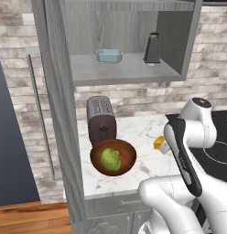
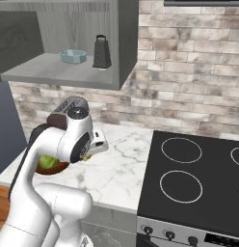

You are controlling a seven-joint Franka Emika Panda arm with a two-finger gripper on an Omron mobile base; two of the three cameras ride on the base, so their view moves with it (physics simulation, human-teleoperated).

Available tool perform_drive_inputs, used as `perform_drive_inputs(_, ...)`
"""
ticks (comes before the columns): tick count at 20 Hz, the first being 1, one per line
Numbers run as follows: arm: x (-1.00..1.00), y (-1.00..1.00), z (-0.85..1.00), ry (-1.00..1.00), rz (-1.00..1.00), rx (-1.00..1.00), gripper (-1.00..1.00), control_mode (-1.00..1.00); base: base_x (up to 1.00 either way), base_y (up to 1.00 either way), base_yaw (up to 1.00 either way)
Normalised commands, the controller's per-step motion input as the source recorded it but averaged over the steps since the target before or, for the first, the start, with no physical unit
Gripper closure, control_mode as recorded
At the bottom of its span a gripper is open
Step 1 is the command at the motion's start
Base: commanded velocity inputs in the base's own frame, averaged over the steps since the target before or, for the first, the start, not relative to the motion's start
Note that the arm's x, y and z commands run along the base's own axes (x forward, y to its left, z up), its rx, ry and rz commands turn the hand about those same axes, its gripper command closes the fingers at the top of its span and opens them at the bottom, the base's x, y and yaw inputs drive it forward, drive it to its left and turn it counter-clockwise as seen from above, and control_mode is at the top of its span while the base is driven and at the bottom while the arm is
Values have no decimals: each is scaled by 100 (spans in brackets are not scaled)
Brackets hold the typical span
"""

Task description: Pick the cheese from the fridge and the cheese grater from the cabinet and place them next to the salad bowl.

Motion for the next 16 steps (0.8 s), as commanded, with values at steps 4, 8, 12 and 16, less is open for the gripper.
perform_drive_inputs(4, 22, 0, -23, -3, 15, 0, 100, -100, 0, 0, 0)
perform_drive_inputs(8, 26, 0, -22, -5, 15, 0, 100, -100, 0, 0, 0)
perform_drive_inputs(12, 29, 0, -23, -5, 15, 0, 100, -100, 0, 0, 0)
perform_drive_inputs(16, 30, 0, -21, 0, 16, 0, 100, -100, 0, 0, 0)
